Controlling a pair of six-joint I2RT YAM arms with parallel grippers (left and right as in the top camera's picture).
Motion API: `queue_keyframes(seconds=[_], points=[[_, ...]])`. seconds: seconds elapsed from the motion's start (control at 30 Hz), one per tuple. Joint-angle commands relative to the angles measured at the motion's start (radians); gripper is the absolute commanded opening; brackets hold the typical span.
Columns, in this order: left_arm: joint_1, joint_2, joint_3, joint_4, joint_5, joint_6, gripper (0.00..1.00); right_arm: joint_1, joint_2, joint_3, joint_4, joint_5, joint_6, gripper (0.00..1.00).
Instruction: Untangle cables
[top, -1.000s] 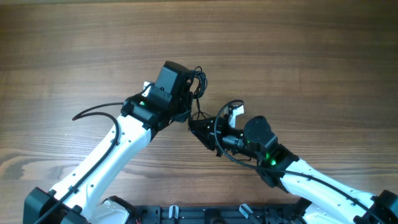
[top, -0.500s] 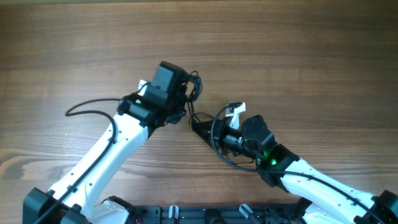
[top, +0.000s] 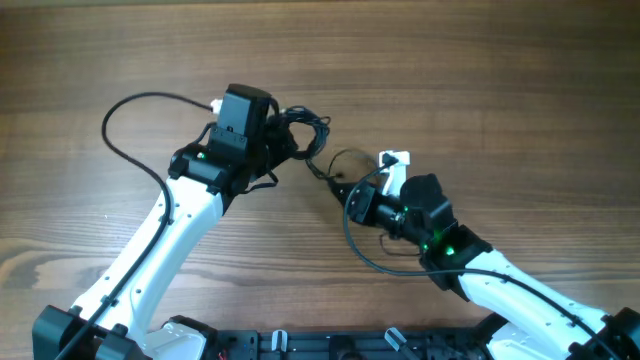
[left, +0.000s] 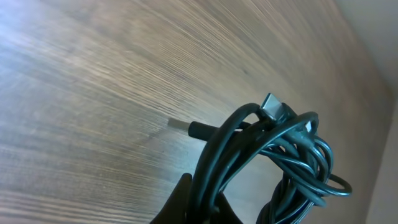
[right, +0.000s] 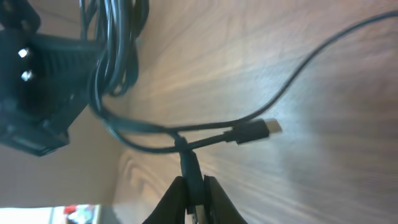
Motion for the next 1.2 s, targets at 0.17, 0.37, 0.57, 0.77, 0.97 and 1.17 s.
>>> queue_keyframes(seconds=[0.17, 0.37, 0.57, 0.77, 0.97, 1.17], points=[[0.003, -0.029, 0.012, 0.013, 0.09, 0.318, 0.04, -0.11, -0.047, 0.001, 0.0, -0.1, -0.101, 0.36], [0.003, -0.029, 0.012, 0.035, 0.05, 0.227, 0.04, -0.18, -0.098, 0.001, -0.004, -0.323, -0.253, 0.66], [0.003, -0.029, 0.012, 0.034, 0.126, 0.229, 0.04, -0.182, -0.071, 0.0, -0.019, -0.133, -0.274, 0.67], [0.004, -0.029, 0.012, 0.028, 0.18, 0.249, 0.04, -0.175, -0.05, 0.0, 0.051, -0.184, -0.166, 0.66], [-0.002, -0.025, 0.012, 0.03, 0.059, -0.272, 0.04, -0.087, -0.028, 0.0, 0.083, -0.195, -0.131, 0.71], [-0.04, -0.022, 0.012, 0.025, 0.024, -0.35, 0.04, 0.035, 0.047, 0.0, 0.246, -0.081, -0.132, 0.75]])
